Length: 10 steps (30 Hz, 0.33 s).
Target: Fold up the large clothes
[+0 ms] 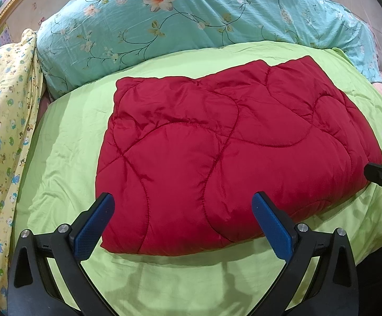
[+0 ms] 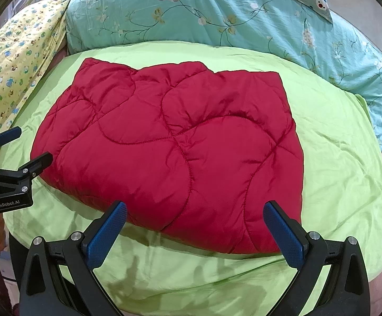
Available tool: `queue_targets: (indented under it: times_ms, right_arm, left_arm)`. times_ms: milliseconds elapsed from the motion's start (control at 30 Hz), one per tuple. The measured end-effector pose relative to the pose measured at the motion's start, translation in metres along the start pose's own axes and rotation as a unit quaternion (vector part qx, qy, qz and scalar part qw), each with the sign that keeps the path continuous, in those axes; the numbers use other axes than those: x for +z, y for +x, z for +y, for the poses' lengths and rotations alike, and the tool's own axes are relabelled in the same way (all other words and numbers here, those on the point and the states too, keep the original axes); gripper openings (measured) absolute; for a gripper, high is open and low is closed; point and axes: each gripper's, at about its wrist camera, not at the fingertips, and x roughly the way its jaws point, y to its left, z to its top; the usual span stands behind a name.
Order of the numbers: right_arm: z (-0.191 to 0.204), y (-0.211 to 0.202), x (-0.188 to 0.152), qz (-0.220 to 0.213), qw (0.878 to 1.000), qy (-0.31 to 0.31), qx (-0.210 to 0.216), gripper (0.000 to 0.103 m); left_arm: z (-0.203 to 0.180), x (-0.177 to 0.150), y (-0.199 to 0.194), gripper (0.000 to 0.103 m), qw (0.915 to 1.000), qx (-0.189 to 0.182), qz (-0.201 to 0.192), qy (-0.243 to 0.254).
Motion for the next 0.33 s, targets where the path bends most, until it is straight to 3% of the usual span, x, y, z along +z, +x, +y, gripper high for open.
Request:
queue_targets:
  times_ms: [333]
  right_arm:
    - [-0.0012, 0.0057, 0.0005, 0.001, 1.0, 0.007, 0.009, 0.103]
  left_arm:
    - [-0.0035, 0.0021, 0.0037, 0.103, 1.0, -0.008, 0.001, -0.002]
